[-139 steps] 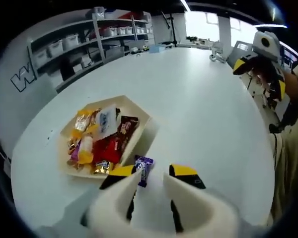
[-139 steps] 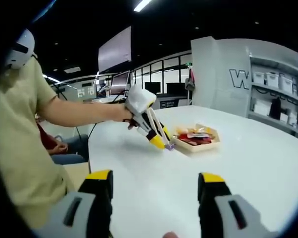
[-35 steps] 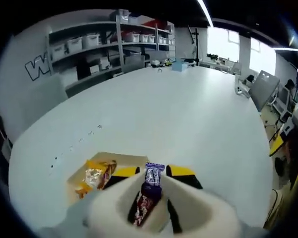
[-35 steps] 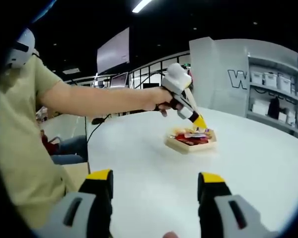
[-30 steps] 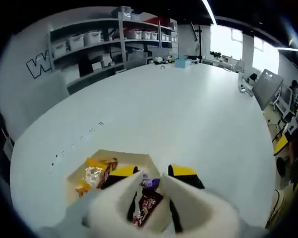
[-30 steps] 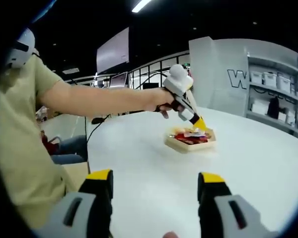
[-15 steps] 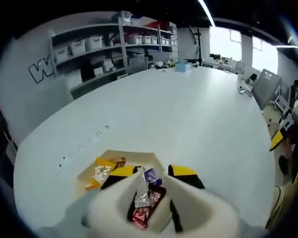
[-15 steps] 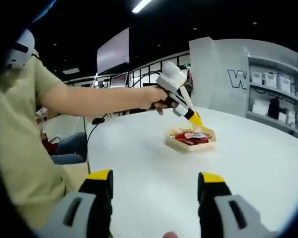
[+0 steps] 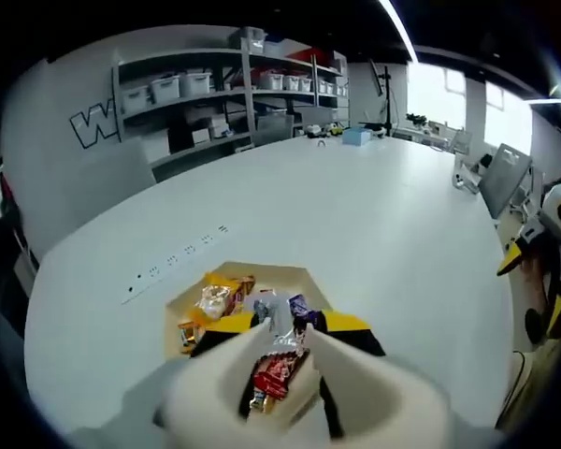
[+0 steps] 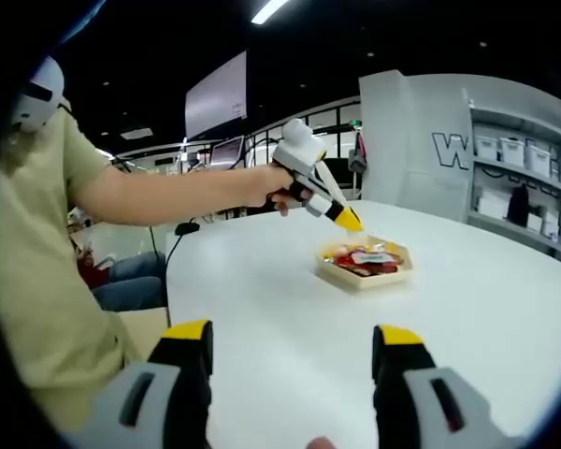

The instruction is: Place the target food into the container with the food tongs after gripping and lifting it, then release it inside without dropping or visibly crushing the food.

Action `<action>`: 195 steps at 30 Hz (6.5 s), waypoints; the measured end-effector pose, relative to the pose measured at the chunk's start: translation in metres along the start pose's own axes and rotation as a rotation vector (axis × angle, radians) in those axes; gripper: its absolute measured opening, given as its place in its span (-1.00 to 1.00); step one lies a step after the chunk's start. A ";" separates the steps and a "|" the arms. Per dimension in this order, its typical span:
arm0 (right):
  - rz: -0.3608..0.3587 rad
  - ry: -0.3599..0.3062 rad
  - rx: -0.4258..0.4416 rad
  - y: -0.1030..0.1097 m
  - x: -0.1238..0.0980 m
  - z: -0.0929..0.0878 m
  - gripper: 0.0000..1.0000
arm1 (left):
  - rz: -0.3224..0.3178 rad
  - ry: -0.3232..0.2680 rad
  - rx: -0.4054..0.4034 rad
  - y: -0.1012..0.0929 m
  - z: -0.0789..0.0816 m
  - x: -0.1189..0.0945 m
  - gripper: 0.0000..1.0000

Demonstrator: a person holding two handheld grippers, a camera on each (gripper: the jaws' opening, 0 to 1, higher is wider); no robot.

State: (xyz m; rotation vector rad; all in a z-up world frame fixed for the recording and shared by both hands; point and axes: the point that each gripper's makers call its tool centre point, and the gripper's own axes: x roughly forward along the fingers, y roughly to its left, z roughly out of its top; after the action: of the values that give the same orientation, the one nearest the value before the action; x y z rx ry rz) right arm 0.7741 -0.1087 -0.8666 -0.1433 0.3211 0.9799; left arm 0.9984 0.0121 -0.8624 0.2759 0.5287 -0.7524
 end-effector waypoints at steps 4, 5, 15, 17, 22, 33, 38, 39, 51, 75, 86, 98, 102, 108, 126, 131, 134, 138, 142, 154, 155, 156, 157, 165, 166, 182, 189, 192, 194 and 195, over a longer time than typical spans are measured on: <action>0.006 0.005 0.000 0.002 0.002 -0.001 0.35 | 0.006 -0.010 -0.010 0.002 -0.005 -0.007 -0.53; 0.007 0.003 0.001 0.002 0.003 0.000 0.35 | 0.007 -0.010 -0.011 0.002 -0.007 -0.008 -0.53; 0.014 0.001 -0.003 0.004 0.005 0.003 0.36 | 0.021 -0.029 -0.017 0.005 -0.016 -0.024 -0.54; 0.015 0.002 -0.005 0.004 0.006 0.003 0.36 | 0.024 -0.033 -0.018 0.005 -0.018 -0.026 -0.54; 0.014 0.002 -0.007 0.003 0.006 0.004 0.36 | 0.025 -0.045 -0.021 0.006 -0.021 -0.032 -0.54; 0.030 -0.017 0.007 0.003 0.011 0.010 0.35 | 0.019 -0.092 -0.027 0.001 -0.025 -0.045 -0.55; 0.034 -0.023 0.010 0.001 0.012 0.013 0.35 | 0.009 -0.119 -0.036 -0.004 -0.024 -0.051 -0.55; 0.036 -0.025 0.011 0.000 0.013 0.014 0.35 | 0.008 -0.125 -0.041 -0.004 -0.024 -0.052 -0.55; 0.050 -0.066 0.034 -0.007 0.019 0.028 0.28 | -0.005 -0.195 -0.058 -0.008 -0.020 -0.071 -0.56; -0.025 -0.126 -0.019 -0.034 0.039 0.044 -0.09 | -0.034 -0.260 -0.118 -0.019 -0.032 -0.088 -0.54; -0.045 -0.118 -0.024 -0.038 0.048 0.038 -0.42 | -0.098 -0.292 -0.153 -0.037 -0.036 -0.088 -0.54; -0.020 -0.106 0.002 -0.035 0.058 0.039 -0.75 | -0.206 -0.343 -0.152 -0.061 -0.028 -0.096 -0.54; 0.004 -0.112 0.001 -0.030 0.060 0.041 -0.75 | -0.243 -0.351 -0.143 -0.067 -0.027 -0.098 -0.53; 0.045 -0.103 -0.005 -0.025 0.063 0.042 -0.79 | -0.308 -0.378 -0.155 -0.080 -0.023 -0.102 -0.53; 0.236 -0.114 -0.034 0.008 0.070 0.054 -0.84 | -0.490 -0.422 -0.198 -0.115 -0.017 -0.107 -0.52; 0.275 -0.107 -0.056 0.017 0.073 0.057 -0.84 | -0.529 -0.429 -0.204 -0.123 -0.014 -0.109 -0.52; 0.301 -0.104 -0.064 0.022 0.072 0.059 -0.83 | -0.552 -0.423 -0.194 -0.128 -0.014 -0.111 -0.52; 0.335 -0.091 -0.082 0.029 0.073 0.059 -0.82 | -0.576 -0.408 -0.185 -0.134 -0.014 -0.112 -0.52; 0.358 -0.085 -0.095 0.035 0.075 0.060 -0.83 | -0.596 -0.393 -0.168 -0.140 -0.014 -0.113 -0.52; 0.389 -0.062 -0.128 0.042 0.078 0.058 -0.89 | -0.625 -0.341 -0.131 -0.148 -0.018 -0.113 -0.52; 0.392 -0.060 -0.130 0.042 0.078 0.057 -0.89 | -0.628 -0.334 -0.128 -0.148 -0.019 -0.112 -0.52; 0.395 -0.060 -0.130 0.043 0.079 0.058 -0.90 | -0.628 -0.331 -0.126 -0.148 -0.019 -0.112 -0.52; 0.398 -0.059 -0.132 0.044 0.079 0.058 -0.91 | -0.630 -0.328 -0.120 -0.149 -0.019 -0.112 -0.52; 0.416 -0.054 -0.133 0.048 0.079 0.059 -0.96 | -0.645 -0.300 -0.103 -0.151 -0.021 -0.111 -0.52; 0.416 -0.055 -0.132 0.048 0.079 0.059 -0.96 | -0.646 -0.298 -0.102 -0.151 -0.021 -0.112 -0.52; 0.441 -0.047 -0.143 0.053 0.081 0.058 -0.99 | -0.672 -0.293 -0.100 -0.156 -0.018 -0.112 -0.51; 0.454 -0.050 -0.152 0.058 0.081 0.057 -1.00 | -0.686 -0.306 -0.096 -0.160 -0.015 -0.112 -0.50; 0.460 -0.052 -0.163 0.059 0.081 0.056 -1.00 | -0.692 -0.310 -0.092 -0.161 -0.016 -0.112 -0.49; 0.461 -0.055 -0.161 0.059 0.080 0.057 -1.00 | -0.691 -0.314 -0.090 -0.161 -0.016 -0.112 -0.48; 0.466 -0.061 -0.157 0.060 0.079 0.057 -1.00 | -0.692 -0.321 -0.086 -0.162 -0.015 -0.113 -0.48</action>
State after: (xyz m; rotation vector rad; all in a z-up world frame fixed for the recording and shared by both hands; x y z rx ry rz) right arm 0.7766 0.0022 -0.8375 -0.1855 0.2247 1.4689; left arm 0.8098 -0.0302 -0.8216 -0.1236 0.3436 -1.4124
